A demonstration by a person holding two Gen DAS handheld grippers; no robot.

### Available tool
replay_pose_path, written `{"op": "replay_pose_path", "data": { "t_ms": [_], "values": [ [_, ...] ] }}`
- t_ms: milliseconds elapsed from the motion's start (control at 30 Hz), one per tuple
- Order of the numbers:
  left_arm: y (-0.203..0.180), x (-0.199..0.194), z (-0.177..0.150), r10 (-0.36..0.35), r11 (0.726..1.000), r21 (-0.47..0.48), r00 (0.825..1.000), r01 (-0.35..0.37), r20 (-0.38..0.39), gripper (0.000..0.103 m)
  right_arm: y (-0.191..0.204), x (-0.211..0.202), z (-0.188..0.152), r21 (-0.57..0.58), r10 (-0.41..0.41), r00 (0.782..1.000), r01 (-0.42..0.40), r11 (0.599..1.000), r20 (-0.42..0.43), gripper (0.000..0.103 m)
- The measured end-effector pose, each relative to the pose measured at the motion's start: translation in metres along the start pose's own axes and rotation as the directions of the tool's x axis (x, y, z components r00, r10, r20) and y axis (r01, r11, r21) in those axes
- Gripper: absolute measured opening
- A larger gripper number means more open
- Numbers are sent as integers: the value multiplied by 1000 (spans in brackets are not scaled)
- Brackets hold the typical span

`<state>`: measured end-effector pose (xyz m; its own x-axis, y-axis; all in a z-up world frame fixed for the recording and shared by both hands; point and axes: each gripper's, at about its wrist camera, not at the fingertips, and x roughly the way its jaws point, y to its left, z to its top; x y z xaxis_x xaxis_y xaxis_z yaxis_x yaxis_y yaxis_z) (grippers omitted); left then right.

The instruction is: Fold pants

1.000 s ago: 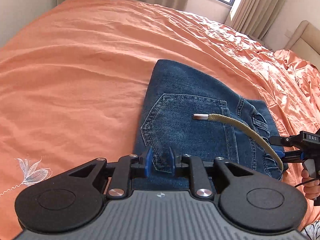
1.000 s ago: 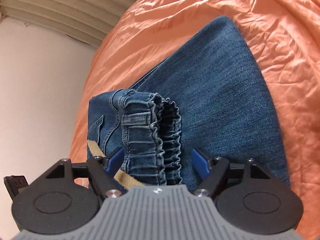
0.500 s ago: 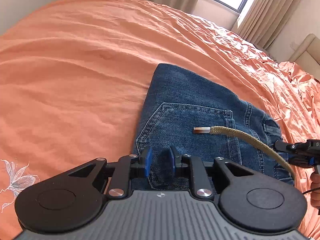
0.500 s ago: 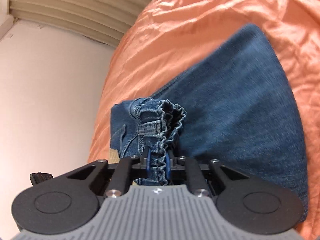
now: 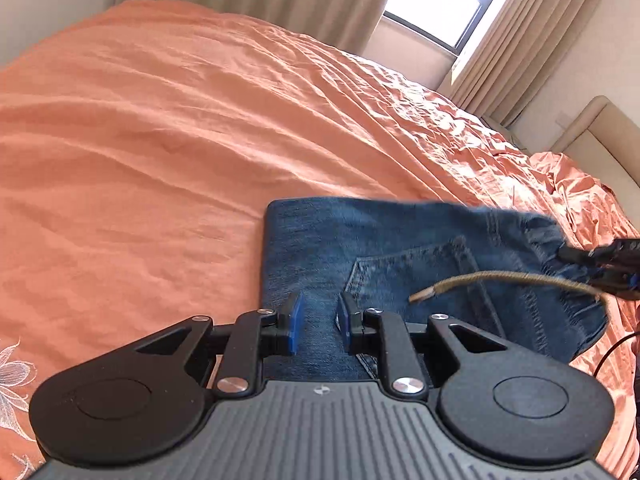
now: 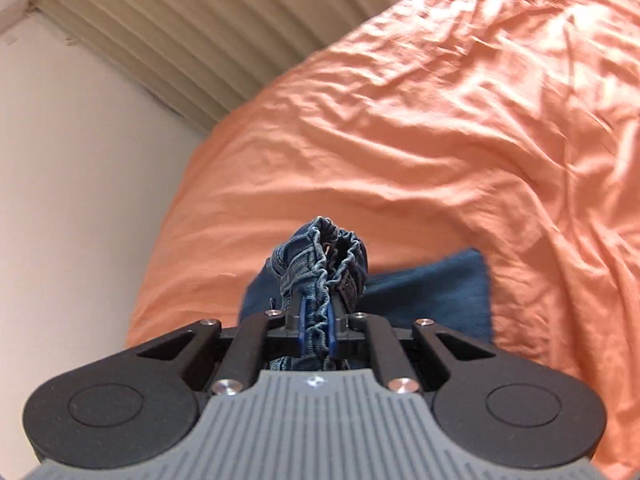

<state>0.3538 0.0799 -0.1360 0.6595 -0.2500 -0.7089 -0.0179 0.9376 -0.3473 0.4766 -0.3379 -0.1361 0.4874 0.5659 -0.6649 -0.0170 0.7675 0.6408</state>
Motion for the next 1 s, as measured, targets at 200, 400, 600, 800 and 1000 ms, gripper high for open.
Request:
{"op": "replay_pose_path", "data": {
  "t_ms": [200, 400, 600, 800, 1000],
  "values": [
    [-15, 24, 3, 12, 998, 63, 1000, -11, -9, 23, -80, 25, -25, 143, 10, 1000, -12, 990, 14, 5],
    [-24, 51, 17, 43, 993, 111, 999, -41, -21, 23, -92, 39, -28, 92, -51, 999, 50, 994, 6, 20],
    [-36, 74, 35, 79, 974, 212, 997, -80, 12, 23, -42, 11, -18, -97, -39, 987, 54, 994, 153, 23],
    [-29, 106, 48, 97, 975, 201, 995, -94, -6, 23, -16, 49, -15, -185, -84, 984, 113, 976, 158, 13],
    [-13, 135, 48, 142, 974, 188, 988, -130, -54, 19, -34, 75, -13, -166, -165, 977, 186, 968, 137, 0]
  ]
}}
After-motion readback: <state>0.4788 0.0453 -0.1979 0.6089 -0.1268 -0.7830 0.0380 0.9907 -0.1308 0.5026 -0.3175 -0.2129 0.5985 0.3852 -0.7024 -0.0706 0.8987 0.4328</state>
